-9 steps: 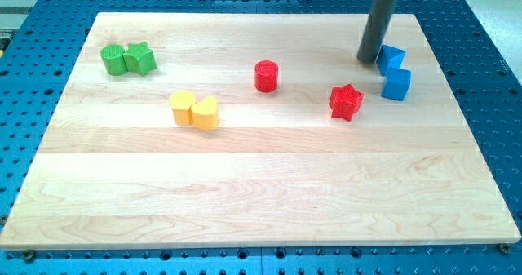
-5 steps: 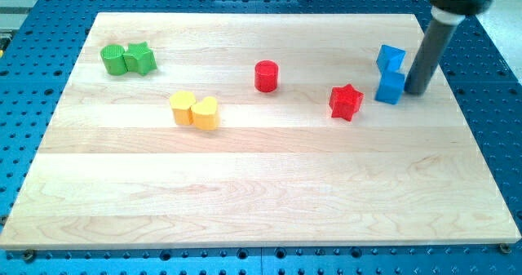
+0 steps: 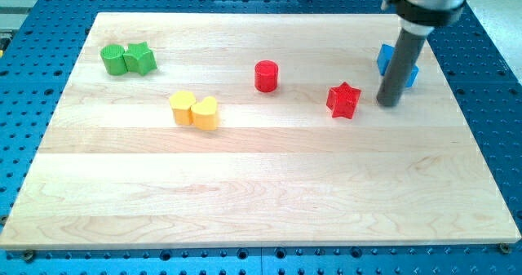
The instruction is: Slide the blue blocks to the top right side of the board
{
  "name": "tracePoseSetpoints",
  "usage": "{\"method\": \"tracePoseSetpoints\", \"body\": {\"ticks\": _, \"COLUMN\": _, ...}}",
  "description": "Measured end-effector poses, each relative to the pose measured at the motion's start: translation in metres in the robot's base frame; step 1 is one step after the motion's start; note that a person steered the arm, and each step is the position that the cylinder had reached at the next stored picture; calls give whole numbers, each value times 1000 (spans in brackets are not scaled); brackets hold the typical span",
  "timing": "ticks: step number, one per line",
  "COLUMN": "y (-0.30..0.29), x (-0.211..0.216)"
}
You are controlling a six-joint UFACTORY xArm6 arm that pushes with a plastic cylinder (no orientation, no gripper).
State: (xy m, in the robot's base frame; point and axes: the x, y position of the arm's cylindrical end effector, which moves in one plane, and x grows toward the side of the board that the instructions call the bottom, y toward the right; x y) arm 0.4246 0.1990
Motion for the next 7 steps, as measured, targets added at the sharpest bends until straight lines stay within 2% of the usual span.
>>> {"method": "tracePoseSetpoints", "body": {"ticks": 1, "y": 25, "x": -24}}
{"method": "tracePoseSetpoints", "body": {"ticks": 2, "y": -12, "x": -95}}
{"method": "tracePoseSetpoints", "body": {"ticks": 3, "y": -28, "x": -98}}
{"method": "tracePoseSetpoints", "body": {"ticks": 4, "y": -36, "x": -39}}
{"method": "tracePoseSetpoints", "body": {"ticks": 5, "y": -16, "x": -26}}
{"method": "tracePoseSetpoints", "body": {"ticks": 6, "y": 3, "x": -53}}
{"method": "tracePoseSetpoints", "body": {"ticks": 7, "y": 31, "x": -60}}
